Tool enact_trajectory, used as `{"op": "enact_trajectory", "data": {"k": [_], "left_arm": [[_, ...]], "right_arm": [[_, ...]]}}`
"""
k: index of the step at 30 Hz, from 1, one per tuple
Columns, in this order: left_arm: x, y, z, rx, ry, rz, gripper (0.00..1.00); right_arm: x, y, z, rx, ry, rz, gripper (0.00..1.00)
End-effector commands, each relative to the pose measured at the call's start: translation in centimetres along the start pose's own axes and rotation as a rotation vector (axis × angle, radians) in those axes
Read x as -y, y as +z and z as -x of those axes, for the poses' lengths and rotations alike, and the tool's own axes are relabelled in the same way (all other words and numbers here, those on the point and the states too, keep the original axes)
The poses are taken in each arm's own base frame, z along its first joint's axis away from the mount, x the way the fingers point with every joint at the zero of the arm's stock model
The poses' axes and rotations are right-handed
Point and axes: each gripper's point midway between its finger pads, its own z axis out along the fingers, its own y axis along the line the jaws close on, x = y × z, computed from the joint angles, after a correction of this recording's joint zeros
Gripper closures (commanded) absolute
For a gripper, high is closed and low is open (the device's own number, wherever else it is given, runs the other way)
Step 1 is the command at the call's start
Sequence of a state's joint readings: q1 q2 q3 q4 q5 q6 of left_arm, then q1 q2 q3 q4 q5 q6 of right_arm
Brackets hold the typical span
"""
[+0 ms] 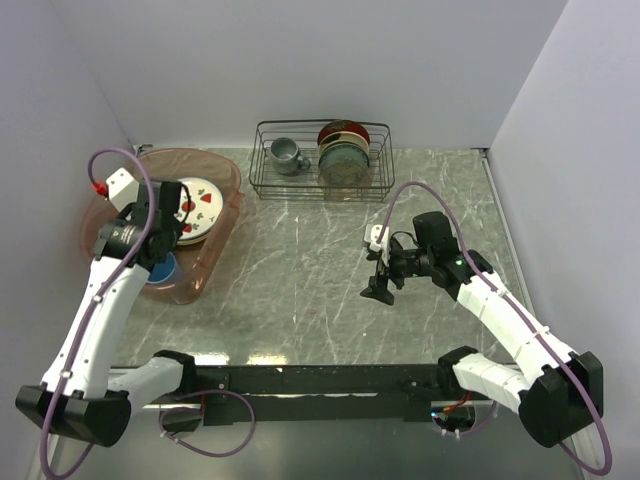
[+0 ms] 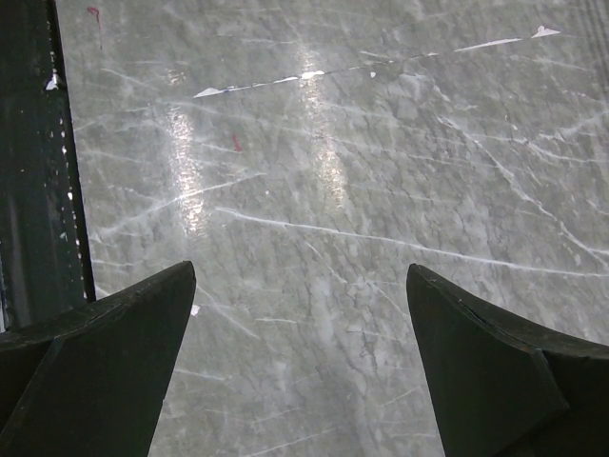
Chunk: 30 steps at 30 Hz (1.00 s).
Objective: Place the mixed dishes into the plastic bin
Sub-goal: Place the cup in the plastic bin.
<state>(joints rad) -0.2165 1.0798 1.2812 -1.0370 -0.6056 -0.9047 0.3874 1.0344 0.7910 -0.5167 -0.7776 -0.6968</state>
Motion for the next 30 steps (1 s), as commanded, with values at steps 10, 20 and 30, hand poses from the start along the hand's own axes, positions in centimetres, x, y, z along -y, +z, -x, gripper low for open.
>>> {"op": "enact_trajectory", "data": {"k": [10,20,30], "left_arm": [[-2.2,-0.4,-2.1,-0.036,-0.046,0.000,0.99],[-2.3,0.7,-2.8,-0.056,-0.032,0.019,0.96],[-2.6,1.4,-2.7,-0.057,-0.048,0.034,0.46]], "right_arm": [[0.3,-0.5,1.0,0.034,-0.047,-0.024,0.00],[0.2,-0.6,1.0,0.036,-0.052,-0.024,0.00],[0.2,-0.6,1.2,0.041,-0.058,-0.022,0.00]]}}
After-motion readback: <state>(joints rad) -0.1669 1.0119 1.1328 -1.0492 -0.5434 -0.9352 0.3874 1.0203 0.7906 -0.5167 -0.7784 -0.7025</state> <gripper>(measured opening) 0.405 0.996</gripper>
